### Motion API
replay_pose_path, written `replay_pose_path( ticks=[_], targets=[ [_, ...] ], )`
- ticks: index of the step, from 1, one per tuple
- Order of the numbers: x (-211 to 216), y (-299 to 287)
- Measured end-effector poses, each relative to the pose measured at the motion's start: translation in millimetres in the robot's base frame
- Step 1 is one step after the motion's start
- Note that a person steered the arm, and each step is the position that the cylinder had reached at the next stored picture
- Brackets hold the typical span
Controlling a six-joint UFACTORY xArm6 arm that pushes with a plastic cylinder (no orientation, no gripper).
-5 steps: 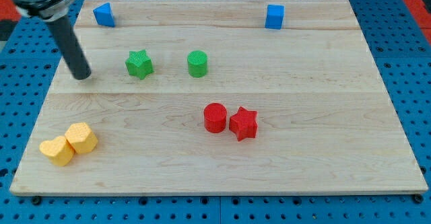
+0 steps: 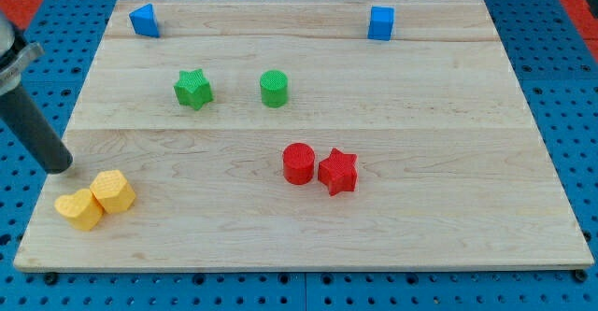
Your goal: Separate the yellow hexagon with yellow heart
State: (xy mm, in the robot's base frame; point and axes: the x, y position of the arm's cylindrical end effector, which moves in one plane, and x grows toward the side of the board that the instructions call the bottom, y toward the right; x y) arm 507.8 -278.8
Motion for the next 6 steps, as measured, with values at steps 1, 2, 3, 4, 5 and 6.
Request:
replay_pose_path(
  ticks=[1, 2, 3, 4, 5, 6],
  targets=[
    [12.8, 21.9],
    [15.4, 36.5],
    [24.0, 50.5],
    [33.8, 52.1],
    [47.1, 46.7],
    [56.2, 65.1]
  ],
)
